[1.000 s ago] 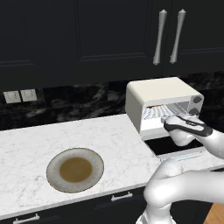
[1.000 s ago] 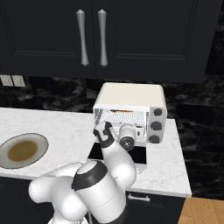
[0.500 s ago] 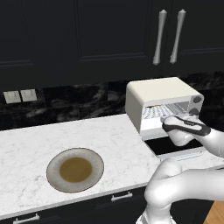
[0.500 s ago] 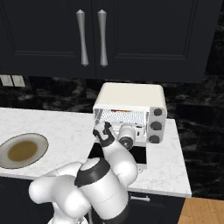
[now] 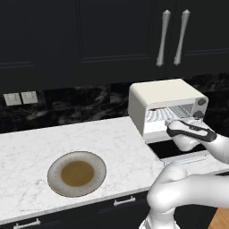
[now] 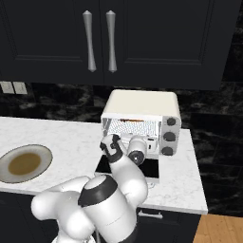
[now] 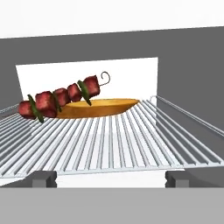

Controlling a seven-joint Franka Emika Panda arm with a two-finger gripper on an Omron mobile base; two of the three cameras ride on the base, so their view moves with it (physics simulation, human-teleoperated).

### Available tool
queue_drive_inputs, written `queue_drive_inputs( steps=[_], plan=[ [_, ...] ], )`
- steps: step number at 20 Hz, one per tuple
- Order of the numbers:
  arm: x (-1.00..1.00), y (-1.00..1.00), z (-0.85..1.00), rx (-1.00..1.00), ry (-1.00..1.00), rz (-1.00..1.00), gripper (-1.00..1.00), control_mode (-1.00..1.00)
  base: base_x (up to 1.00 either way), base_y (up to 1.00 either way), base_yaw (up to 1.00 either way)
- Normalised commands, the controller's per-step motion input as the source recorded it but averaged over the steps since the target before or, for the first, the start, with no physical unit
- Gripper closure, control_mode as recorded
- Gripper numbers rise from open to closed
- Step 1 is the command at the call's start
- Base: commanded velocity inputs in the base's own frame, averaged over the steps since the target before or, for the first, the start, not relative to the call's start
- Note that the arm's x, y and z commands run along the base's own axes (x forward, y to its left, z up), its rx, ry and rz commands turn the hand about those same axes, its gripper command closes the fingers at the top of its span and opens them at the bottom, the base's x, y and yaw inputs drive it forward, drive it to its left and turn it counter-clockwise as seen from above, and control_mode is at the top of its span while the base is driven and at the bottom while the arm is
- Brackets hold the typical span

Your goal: Pick up the kebab skewer and baguette bread, and place them inside the toaster oven. Close the toaster oven door and start by setting the timer.

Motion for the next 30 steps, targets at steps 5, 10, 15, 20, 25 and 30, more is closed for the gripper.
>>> queue_drive_inputs(
  steps=[5, 10, 15, 20, 25, 30],
  plan=[
    [-0.5, 0.0, 0.0, 0.0, 0.0, 0.07, -1.0, -1.0, 0.0, 0.0, 0.0],
    [-0.6, -0.03, 0.0, 0.0, 0.0, 0.1, -1.0, -1.0, 0.0, 0.0, 0.0],
    [-0.51, 0.0, 0.0, 0.0, 0.01, 0.09, -1.0, -1.0, 0.0, 0.0, 0.0],
    [-0.47, -0.12, 0.0, 0.0, 0.0, 0.09, -1.0, -1.0, 0.0, 0.0, 0.0],
    [-0.5, -0.38, 0.0, 0.0, 0.0, 0.11, -1.0, -1.0, 0.0, 0.0, 0.0],
    [-0.54, -0.48, 0.0, 0.01, 0.0, 0.13, -1.0, -1.0, 0.0, 0.0, 0.0]
  ],
)
